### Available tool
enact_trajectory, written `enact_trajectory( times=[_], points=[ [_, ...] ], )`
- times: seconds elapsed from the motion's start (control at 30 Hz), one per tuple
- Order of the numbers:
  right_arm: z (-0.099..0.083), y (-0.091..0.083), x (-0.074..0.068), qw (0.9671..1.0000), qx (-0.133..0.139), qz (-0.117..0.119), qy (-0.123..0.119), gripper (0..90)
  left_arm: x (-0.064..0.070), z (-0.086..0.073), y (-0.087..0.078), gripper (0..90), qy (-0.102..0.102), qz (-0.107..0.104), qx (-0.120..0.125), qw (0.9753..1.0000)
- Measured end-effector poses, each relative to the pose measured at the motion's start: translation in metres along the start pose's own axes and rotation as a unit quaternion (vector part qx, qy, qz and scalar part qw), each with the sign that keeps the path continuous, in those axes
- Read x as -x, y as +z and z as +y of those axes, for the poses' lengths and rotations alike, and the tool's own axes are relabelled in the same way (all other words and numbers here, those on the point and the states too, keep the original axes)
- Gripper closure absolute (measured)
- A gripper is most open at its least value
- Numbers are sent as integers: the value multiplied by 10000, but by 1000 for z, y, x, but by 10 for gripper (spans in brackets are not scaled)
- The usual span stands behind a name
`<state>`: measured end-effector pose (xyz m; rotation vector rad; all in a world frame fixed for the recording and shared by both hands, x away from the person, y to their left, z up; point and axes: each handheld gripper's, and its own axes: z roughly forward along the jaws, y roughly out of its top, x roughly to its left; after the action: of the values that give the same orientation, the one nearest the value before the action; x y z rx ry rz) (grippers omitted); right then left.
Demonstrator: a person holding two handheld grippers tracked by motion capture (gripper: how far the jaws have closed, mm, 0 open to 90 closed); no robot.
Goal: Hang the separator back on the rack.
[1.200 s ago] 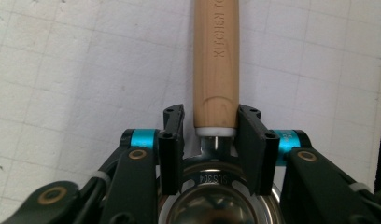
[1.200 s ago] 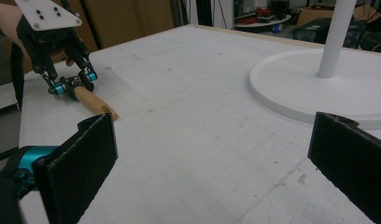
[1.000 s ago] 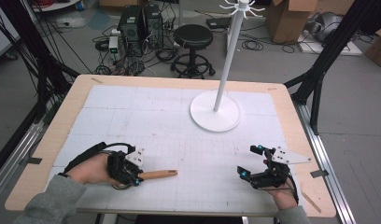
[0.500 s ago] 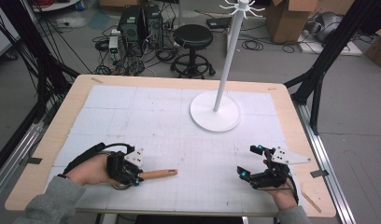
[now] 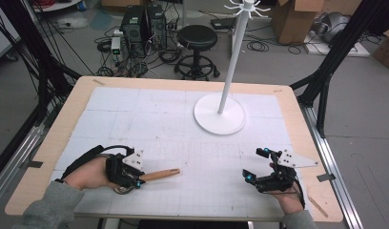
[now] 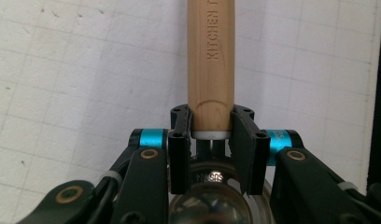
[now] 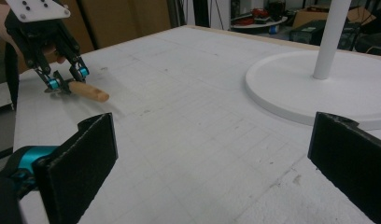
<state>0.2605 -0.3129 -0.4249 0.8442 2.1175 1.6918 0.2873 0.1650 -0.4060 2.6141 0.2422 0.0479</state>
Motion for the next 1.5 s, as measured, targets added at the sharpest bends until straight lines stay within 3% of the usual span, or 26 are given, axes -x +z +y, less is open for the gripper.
enact_trajectory(
  times=[0.43,0.6,0.97,1.23,1.5],
  points=[
    [0,1,0,10000,12,0,1,6,3,1,-10,695,32,92,247,9996],
    [1,1,0,10000,5,17,-5,6,4,1,-15,696,7,34,407,9992],
    [3,3,-4,9999,39,100,-16,6,3,6,-20,695,-103,52,907,9958],
    [4,4,-6,9999,60,143,-50,6,0,5,-20,695,-390,96,1404,9893],
    [4,1,-5,9999,100,91,-27,6,1,5,-21,695,-656,355,1803,9808]
  ],
)
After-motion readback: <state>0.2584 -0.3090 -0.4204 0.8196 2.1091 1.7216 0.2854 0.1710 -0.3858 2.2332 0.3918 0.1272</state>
